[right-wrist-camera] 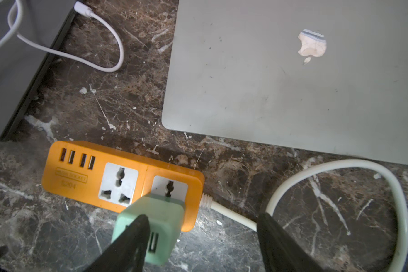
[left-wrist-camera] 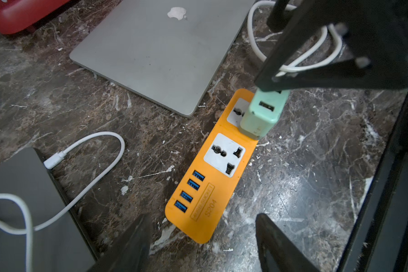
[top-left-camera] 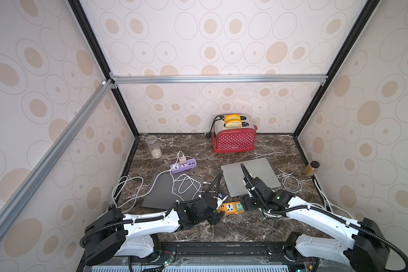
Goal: Unplug the laptop charger
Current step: Remove the plug from the socket.
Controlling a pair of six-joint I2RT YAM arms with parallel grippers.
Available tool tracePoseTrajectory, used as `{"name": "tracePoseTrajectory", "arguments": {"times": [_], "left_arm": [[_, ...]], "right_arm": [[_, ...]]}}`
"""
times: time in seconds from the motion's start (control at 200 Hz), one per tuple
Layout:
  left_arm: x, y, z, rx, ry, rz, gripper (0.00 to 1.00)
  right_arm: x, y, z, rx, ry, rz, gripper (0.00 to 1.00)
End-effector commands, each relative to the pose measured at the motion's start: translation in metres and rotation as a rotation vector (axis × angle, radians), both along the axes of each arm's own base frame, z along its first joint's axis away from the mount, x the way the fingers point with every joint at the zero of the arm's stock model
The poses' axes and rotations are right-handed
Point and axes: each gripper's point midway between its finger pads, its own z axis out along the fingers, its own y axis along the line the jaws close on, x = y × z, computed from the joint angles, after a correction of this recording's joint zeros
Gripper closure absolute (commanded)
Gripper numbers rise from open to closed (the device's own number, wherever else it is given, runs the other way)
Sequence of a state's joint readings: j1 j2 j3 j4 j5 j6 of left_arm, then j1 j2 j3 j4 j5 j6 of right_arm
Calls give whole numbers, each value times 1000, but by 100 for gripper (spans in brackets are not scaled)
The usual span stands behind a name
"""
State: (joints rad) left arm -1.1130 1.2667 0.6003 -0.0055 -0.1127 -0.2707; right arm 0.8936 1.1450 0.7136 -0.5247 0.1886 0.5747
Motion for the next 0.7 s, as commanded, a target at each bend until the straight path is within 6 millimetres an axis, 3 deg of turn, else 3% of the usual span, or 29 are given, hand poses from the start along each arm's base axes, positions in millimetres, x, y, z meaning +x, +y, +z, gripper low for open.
{"name": "tracePoseTrajectory", "arguments": {"times": [0.0, 0.265, 0.696], "left_arm": [[6, 2, 1, 17, 67, 85, 40], [10, -5, -10, -87, 172, 168, 54], [5, -10, -61, -93, 311, 252, 54]], "right_arm": [[2, 3, 7, -8, -28, -43, 25], [-5, 19, 11, -21, -29, -11, 25], [-14, 20, -3, -70, 9, -39, 27]]}}
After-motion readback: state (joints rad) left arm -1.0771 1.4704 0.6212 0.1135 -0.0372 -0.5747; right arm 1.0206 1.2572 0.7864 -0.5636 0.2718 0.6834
